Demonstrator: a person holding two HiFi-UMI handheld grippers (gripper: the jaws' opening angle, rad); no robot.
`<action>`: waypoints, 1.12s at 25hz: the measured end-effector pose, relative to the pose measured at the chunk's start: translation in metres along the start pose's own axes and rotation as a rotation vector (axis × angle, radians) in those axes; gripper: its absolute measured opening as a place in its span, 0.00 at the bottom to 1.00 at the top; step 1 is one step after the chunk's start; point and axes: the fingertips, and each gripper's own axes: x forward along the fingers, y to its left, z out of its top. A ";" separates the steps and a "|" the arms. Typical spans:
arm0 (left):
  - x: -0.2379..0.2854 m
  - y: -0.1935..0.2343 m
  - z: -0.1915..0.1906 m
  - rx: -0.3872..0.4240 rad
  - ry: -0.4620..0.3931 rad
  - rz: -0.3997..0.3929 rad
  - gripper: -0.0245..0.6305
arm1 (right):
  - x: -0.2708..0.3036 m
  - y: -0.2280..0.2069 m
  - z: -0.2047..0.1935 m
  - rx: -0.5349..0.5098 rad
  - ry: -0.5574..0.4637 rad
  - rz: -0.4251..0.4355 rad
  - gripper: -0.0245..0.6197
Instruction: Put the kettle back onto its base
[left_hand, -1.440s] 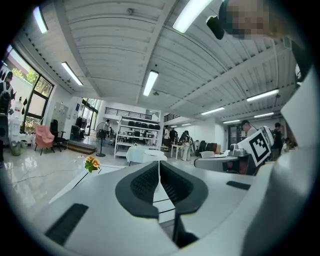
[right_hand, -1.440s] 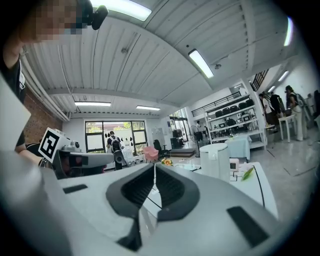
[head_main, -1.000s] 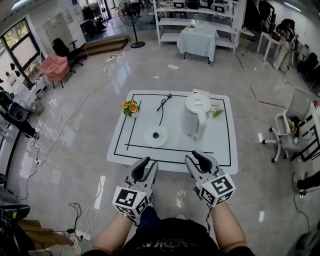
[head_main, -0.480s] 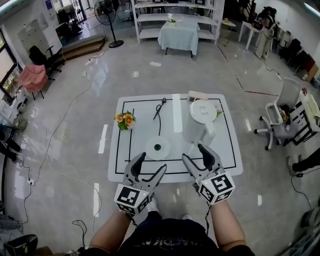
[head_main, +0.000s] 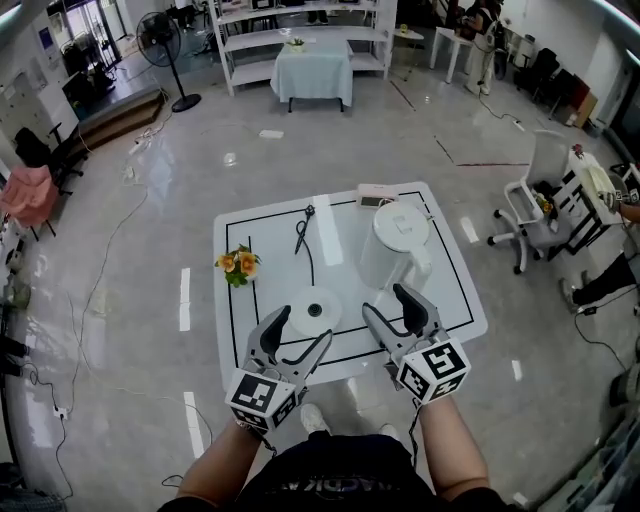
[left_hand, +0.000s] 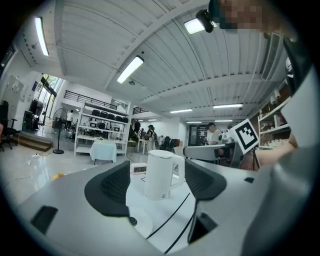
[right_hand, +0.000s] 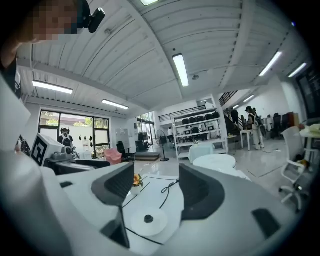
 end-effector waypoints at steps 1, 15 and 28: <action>0.002 0.003 0.000 0.000 -0.001 -0.013 0.54 | 0.003 0.000 0.001 0.000 -0.003 -0.014 0.45; 0.012 0.020 0.006 -0.023 -0.029 -0.152 0.55 | 0.010 -0.001 0.016 -0.044 -0.016 -0.158 0.45; 0.023 0.019 0.011 -0.022 -0.041 -0.120 0.55 | 0.003 -0.047 0.035 -0.072 -0.046 -0.215 0.45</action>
